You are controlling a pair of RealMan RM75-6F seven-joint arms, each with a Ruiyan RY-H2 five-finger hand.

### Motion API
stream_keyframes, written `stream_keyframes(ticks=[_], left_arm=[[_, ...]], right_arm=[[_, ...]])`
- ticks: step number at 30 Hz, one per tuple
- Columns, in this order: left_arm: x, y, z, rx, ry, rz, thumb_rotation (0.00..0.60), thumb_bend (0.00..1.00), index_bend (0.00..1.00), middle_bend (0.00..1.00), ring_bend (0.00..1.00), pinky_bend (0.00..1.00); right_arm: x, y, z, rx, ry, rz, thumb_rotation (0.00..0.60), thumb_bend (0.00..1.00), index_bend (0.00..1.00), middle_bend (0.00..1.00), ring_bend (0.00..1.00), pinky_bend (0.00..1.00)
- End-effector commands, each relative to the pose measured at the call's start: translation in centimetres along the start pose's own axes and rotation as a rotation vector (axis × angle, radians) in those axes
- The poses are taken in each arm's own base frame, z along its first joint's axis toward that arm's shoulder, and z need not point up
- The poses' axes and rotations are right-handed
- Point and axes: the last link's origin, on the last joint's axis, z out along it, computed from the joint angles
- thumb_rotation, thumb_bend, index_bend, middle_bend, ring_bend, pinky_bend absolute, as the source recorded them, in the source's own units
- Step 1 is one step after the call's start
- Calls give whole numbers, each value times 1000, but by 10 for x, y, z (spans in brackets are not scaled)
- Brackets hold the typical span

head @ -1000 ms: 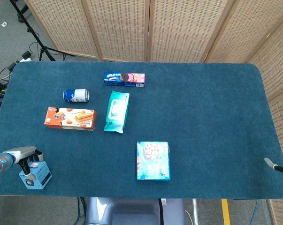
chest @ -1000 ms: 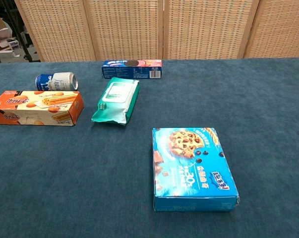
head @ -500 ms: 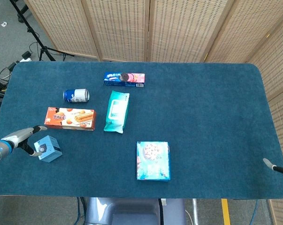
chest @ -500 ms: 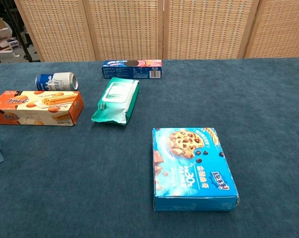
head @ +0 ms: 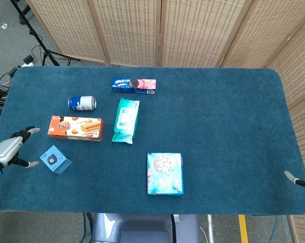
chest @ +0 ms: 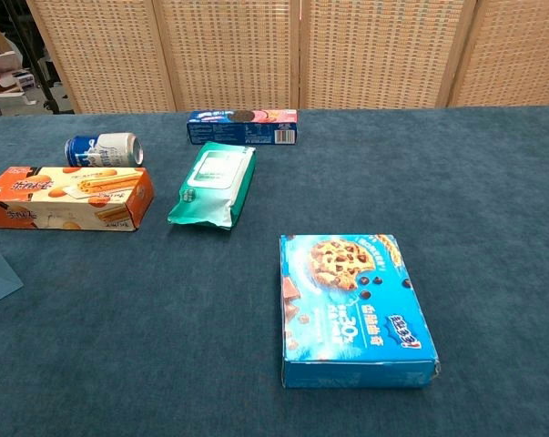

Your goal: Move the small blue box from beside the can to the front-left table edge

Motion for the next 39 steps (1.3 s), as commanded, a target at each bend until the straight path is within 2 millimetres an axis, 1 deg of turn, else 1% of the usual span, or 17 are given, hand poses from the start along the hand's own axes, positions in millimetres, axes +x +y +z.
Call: stream_keyframes(ticks=[1,4,5,6,10,14,18,22,23,26,28,34,39], left_arm=[[-36,1,-11,-24,9,-212,600,165,0,0,0,0],[-45,7,-10,-37,27,-300,600,163,0,0,0,0],[-52,12,-7,-39,3,-359,600,163,0,0,0,0],[-54,15,-3,-40,-7,-377,600,163,0,0,0,0],[-61,20,5,-42,-34,-394,600,163,0,0,0,0],[-75,26,10,-32,-69,-436,600,161,0,0,0,0],[-78,25,11,-22,-48,-447,600,160,0,0,0,0],[-78,23,14,-11,24,-471,600,161,0,0,0,3],[-78,23,15,-10,42,-478,600,161,0,0,0,11],[-81,22,16,5,104,-490,600,160,0,0,0,95],[-83,21,17,21,125,-486,600,160,0,0,0,128],[-90,25,20,57,141,-484,600,160,0,0,0,176],[-93,29,20,66,145,-459,600,159,13,0,0,179]], right_arm=[[0,0,0,3,0,4,600,0,0,0,0,0],[1,0,0,5,1,6,600,0,0,0,0,0],[1,0,0,4,2,8,600,0,0,0,0,0],[2,1,0,4,1,9,600,0,0,0,0,0],[2,1,0,3,1,10,600,0,0,0,0,0],[3,2,0,-2,4,15,600,0,0,0,0,0],[4,4,0,-6,4,20,600,0,0,0,0,0],[5,6,0,-9,6,25,600,0,0,0,0,0],[5,6,0,-9,5,26,600,0,0,0,0,0],[5,6,1,-8,2,28,600,0,0,0,0,0],[5,6,1,-7,2,28,600,0,0,0,0,0],[5,5,1,-6,1,27,600,0,0,0,0,0],[4,5,0,-7,1,27,600,0,0,0,0,0]])
